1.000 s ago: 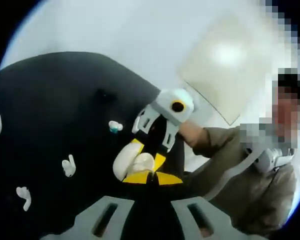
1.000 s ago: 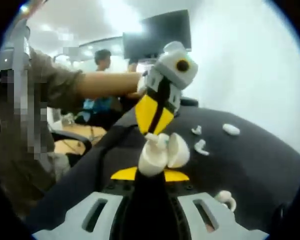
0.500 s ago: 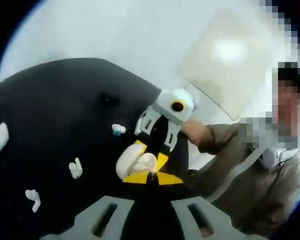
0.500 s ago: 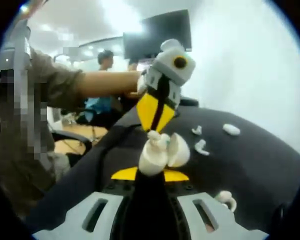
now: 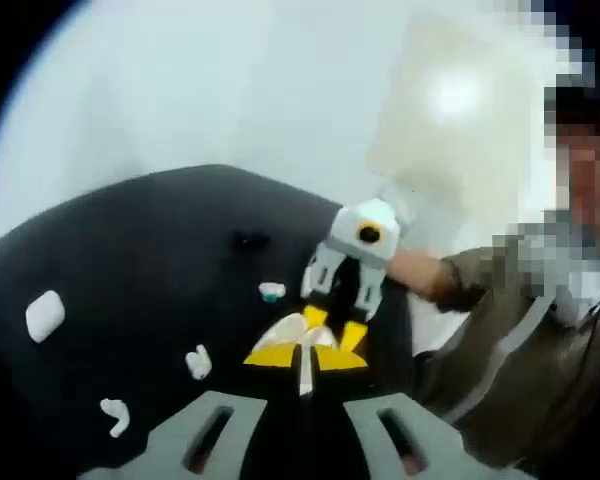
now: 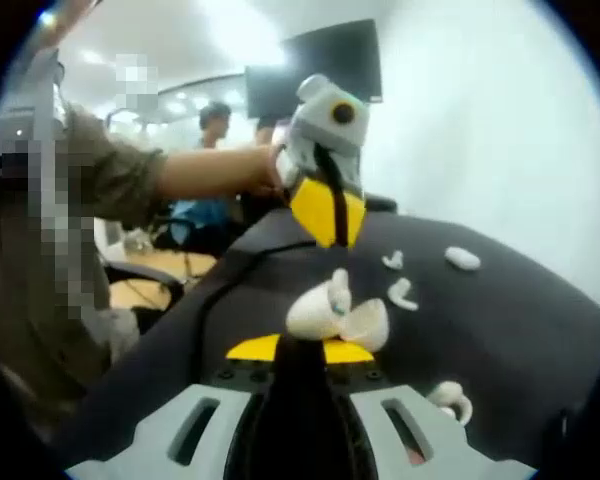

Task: Pick up three earphones and place each one into its charging case using tactile feedback, ensure that each earphone is properly inserted and securely positioned inside the case.

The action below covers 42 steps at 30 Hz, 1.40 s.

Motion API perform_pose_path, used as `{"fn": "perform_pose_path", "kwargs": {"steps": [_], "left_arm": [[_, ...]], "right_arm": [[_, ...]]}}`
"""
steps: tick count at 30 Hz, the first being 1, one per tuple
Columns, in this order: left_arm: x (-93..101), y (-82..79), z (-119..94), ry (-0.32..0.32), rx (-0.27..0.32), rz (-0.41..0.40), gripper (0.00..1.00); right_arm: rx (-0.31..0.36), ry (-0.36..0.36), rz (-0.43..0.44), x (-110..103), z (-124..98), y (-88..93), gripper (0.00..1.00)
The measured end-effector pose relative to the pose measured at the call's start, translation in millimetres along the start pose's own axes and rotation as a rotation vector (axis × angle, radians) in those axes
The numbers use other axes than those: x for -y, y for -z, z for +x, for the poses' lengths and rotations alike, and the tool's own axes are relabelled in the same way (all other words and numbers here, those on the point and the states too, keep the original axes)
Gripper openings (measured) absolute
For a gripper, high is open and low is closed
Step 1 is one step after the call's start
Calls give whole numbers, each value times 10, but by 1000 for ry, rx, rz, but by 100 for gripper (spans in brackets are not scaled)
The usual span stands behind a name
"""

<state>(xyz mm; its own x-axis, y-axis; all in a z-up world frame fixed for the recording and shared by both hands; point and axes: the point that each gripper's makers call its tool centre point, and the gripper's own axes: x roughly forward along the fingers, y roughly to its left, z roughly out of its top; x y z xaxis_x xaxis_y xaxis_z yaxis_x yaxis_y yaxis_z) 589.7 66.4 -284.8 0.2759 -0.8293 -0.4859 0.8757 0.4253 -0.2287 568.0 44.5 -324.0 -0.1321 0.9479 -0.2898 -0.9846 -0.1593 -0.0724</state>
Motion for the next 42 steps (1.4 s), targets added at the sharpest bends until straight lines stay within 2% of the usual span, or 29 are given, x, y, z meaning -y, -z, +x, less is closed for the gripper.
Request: {"fn": "perform_pose_path", "kwargs": {"steps": [2,4,6,7,10,11,12,13,15,16,17,19,23,25,27,30,32,34,37,40,42], "left_arm": [[-54,15,6,-36,26,31,3],[-102,-81,-76,-95,85,56,3],[-99,-260,-190,-113,214,72,3],[-153,-368,-284,-131,344,30,2],[-119,-331,-343,1,503,-78,1],[-144,-261,-308,8,502,-110,2],[-176,-192,-272,-12,491,-90,3],[-235,-176,-239,-50,507,-75,3],[-259,-172,-235,-100,500,-8,5],[-187,-243,-280,-78,556,35,5],[-171,-262,-291,-64,580,20,6],[-204,-219,-296,-62,557,-1,8],[-201,-207,-299,-67,572,13,8],[-209,-153,-243,-74,533,39,8],[-277,-66,-164,-130,467,89,8],[-238,-6,-74,-136,415,148,8],[-221,-10,-72,-145,421,165,7],[-256,-8,-80,-142,420,136,8],[-283,4,-62,-156,412,137,7],[-330,63,9,-192,361,157,7],[-344,131,78,-216,305,184,6]], "right_arm": [[-3,3,13,1,4,2,16],[-2,11,13,-6,4,1,16],[-3,12,8,0,1,0,16],[-1,8,23,4,-2,0,16],[-1,5,23,-3,-5,-2,16],[0,5,26,-3,-5,-2,16],[0,4,30,0,-6,-4,16],[0,3,31,0,-7,-4,16],[2,1,36,0,-10,-6,16],[3,-1,39,1,-11,-7,16],[2,-3,45,1,-13,-8,17],[5,-25,75,-19,-19,-16,20],[14,-47,124,-25,-26,-34,22],[20,-50,197,-11,-33,-46,23],[24,-45,229,28,-40,-52,23],[27,-50,253,25,-41,-59,23],[32,-57,270,23,-45,-67,24],[35,-59,297,33,-42,-77,26],[53,-64,392,41,-45,-119,31],[74,-56,461,92,-63,-147,34],[78,-44,482,128,-68,-147,34]]}}
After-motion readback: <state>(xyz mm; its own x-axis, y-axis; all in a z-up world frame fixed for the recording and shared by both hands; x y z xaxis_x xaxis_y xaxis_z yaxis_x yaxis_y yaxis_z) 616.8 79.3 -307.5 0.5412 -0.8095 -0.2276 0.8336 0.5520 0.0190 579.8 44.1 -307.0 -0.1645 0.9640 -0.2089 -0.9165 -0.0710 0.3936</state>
